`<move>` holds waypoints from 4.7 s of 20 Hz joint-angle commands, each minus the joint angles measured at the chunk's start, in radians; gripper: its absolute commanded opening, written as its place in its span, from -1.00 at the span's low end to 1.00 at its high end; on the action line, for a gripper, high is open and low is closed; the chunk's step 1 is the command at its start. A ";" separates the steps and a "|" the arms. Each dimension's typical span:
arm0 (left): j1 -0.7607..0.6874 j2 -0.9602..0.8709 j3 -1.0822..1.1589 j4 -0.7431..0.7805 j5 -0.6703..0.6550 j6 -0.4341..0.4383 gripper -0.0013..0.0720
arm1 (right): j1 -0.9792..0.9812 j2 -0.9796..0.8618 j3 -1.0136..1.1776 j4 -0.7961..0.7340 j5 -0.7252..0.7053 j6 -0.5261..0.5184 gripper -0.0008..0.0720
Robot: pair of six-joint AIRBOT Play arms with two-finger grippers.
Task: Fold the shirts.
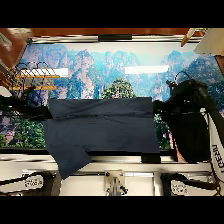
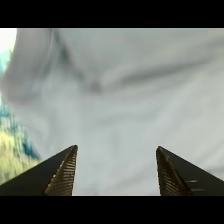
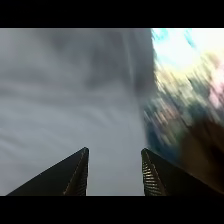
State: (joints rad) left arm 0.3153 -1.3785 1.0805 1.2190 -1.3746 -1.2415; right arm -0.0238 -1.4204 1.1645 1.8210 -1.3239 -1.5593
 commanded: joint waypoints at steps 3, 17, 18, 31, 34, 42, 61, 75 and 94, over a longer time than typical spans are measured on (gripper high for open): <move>0.185 0.254 -0.321 -0.027 -0.098 0.049 0.53 | -0.064 0.179 -0.118 -0.110 -0.069 -0.020 0.29; 0.164 0.307 -0.635 0.020 -0.039 0.104 0.48 | -0.087 0.216 -0.155 -0.114 0.038 -0.045 0.29; 0.164 0.305 -0.640 0.008 -0.027 0.104 0.48 | -0.087 0.216 -0.155 -0.114 0.037 -0.045 0.29; 0.164 0.306 -0.649 -0.054 -0.006 0.143 -0.88 | -0.110 0.216 -0.235 0.067 -0.104 -0.166 0.51; 0.164 0.306 -0.649 -0.061 -0.010 0.150 -0.88 | -0.130 0.220 -0.324 0.179 -0.214 -0.192 0.63; 0.164 0.308 -0.645 -0.068 -0.016 0.160 -0.88 | -0.122 0.281 -0.517 0.050 -0.132 -0.139 0.62; 0.164 0.308 -0.578 -0.068 -0.021 0.168 -0.88 | -0.122 0.193 -0.579 0.186 0.044 -0.183 -0.48; 0.166 0.262 -0.268 -0.284 0.109 0.257 -0.89 | -0.122 0.134 -0.217 0.206 0.150 -0.225 -0.77; 0.106 -0.057 -0.031 -0.443 0.295 0.189 -0.88 | 0.010 -0.145 0.017 0.192 0.460 -0.211 -0.77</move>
State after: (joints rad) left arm 0.4149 -1.4265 1.0451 0.7795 -1.1107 -1.0458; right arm -0.0330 -1.5597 1.1790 2.0212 -0.9131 -1.7683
